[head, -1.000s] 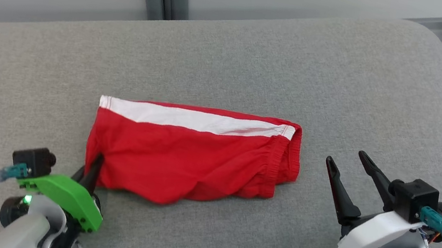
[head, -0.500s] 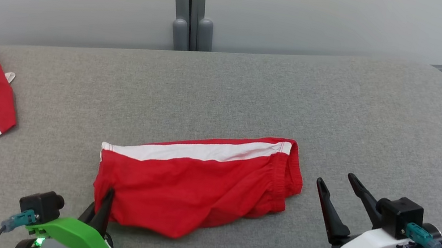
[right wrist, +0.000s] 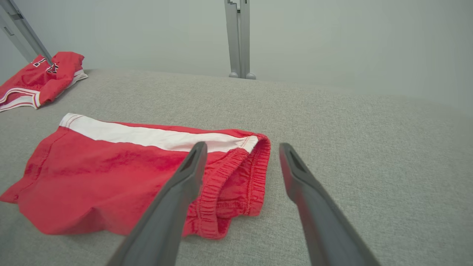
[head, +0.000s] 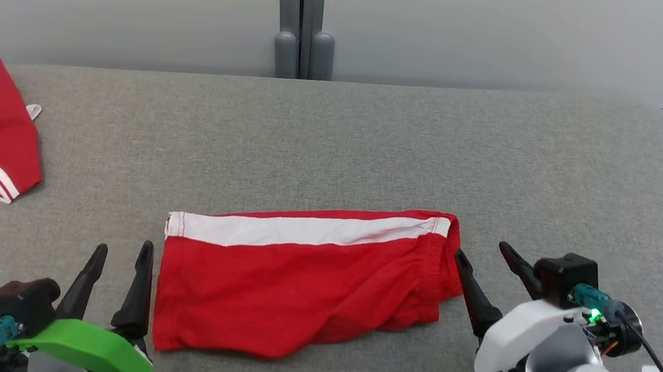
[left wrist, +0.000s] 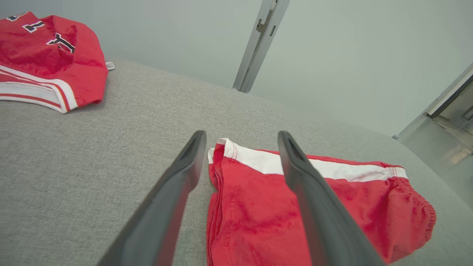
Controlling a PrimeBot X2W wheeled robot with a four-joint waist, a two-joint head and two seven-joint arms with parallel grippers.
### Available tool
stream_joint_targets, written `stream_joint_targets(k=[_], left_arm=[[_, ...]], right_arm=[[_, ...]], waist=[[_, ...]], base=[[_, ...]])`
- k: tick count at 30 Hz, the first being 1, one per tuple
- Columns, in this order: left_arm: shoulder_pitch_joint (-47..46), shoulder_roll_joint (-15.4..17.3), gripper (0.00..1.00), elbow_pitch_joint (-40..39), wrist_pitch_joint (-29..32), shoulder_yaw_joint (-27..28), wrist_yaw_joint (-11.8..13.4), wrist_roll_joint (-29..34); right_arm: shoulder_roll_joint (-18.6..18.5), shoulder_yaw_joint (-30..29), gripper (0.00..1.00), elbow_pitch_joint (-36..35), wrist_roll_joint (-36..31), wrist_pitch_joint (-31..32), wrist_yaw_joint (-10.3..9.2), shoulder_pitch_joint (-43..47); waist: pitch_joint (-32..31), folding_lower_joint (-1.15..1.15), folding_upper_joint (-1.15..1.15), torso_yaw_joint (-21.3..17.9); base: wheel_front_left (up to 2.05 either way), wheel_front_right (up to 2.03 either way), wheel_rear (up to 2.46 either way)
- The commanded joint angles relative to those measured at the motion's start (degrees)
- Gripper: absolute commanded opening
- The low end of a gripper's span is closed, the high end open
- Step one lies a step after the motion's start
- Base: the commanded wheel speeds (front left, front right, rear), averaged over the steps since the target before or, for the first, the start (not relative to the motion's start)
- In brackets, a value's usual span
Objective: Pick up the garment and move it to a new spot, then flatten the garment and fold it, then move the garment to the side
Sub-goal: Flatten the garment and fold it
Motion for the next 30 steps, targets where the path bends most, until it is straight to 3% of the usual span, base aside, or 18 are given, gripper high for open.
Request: stream_joint_targets(k=[1,15,30], left_arm=[[1.29,-0.67,1.0,-0.63,0.0,0.8,-0.51,1.44],[2.34,-5.61,1.0,-1.98,0.0,5.74,-4.07,7.47],[0.84,-8.3,1.0,-0.62,0.0,8.83,-6.22,10.34]], right_arm=[[0.16,0.12,1.0,1.42,0.32,0.98,-0.07,-1.6],[-0.83,-0.11,1.0,19.18,-0.91,8.61,-0.06,-11.56],[0.66,0.92,1.0,32.3,4.71,12.11,-0.06,-16.76]], waist=[[0.32,0.0,0.0,0.81],[2.95,0.0,0.0,6.53],[5.0,0.0,0.0,9.17]], base=[[0.0,0.0,0.0],[0.0,0.0,0.0],[0.0,0.0,0.0]])
